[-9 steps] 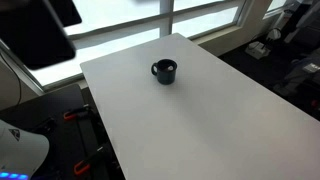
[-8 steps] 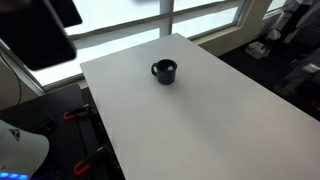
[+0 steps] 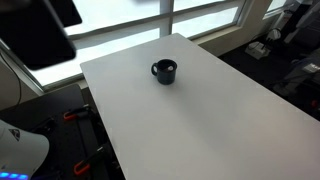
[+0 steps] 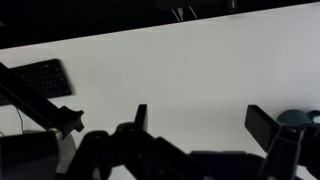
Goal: Remove the marker from the cup
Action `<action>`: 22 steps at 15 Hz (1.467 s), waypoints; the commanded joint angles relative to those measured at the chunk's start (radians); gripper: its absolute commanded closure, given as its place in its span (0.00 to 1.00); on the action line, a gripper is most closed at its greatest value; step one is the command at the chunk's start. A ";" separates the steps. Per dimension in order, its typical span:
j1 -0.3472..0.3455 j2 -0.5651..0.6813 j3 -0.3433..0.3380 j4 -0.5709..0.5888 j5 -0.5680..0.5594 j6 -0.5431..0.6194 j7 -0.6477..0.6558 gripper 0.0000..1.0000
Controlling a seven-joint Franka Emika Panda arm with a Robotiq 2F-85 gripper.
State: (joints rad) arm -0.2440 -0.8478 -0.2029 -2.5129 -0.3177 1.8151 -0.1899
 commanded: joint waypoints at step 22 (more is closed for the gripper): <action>0.286 0.617 -0.033 0.314 0.196 0.169 -0.689 0.00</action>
State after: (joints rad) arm 0.0760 -0.3403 -0.2775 -2.2574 -0.0908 2.0331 -0.8399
